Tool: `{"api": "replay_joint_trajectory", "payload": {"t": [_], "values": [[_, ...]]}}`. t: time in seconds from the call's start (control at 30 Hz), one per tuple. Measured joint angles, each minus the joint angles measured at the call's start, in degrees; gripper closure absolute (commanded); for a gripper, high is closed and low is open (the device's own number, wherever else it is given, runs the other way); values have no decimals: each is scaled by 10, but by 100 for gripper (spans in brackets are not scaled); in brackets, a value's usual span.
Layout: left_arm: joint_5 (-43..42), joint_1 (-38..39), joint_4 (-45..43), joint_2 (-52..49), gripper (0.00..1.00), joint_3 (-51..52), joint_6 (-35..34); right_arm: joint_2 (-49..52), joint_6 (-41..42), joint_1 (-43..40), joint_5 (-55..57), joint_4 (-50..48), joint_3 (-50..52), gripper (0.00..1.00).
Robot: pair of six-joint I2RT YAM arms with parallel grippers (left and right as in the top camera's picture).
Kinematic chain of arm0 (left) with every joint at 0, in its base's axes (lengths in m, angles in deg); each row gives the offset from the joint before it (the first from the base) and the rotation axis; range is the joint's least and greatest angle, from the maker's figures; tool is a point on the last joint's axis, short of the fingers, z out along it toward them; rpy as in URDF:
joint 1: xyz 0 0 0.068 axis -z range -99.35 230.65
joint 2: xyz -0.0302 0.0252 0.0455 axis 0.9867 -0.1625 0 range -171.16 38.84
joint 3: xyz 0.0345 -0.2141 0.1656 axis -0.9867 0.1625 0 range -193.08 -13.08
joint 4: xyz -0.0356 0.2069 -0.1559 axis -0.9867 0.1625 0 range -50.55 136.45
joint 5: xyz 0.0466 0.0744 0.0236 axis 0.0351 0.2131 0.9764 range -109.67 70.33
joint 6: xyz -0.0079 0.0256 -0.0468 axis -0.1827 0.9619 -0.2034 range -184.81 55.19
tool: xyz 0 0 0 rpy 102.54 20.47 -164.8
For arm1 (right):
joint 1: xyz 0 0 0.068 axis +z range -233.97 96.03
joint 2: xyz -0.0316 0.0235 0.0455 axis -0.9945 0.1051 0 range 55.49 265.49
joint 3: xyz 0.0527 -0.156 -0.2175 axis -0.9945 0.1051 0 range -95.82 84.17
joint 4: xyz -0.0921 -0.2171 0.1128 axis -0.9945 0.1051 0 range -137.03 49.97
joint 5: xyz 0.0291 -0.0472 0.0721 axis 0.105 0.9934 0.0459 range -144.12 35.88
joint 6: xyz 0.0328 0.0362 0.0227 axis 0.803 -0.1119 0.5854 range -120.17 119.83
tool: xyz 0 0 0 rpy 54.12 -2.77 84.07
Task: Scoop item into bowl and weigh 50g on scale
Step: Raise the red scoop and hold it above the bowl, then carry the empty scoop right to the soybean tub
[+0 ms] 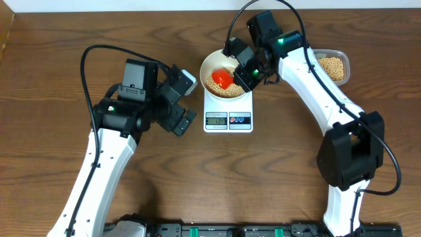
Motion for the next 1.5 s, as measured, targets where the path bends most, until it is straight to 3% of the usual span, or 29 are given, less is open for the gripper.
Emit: {"api": "replay_joint_trajectory", "payload": {"t": [0.47,1.07,1.5], "values": [[0,0,0,0,2,0,0,5,1,-6,-70,0,0,99],[0,0,0,0,2,0,0,6,22,-99,-200,0,0,99],[0,0,0,0,2,0,0,6,22,-111,-216,-1,0,99]]}}
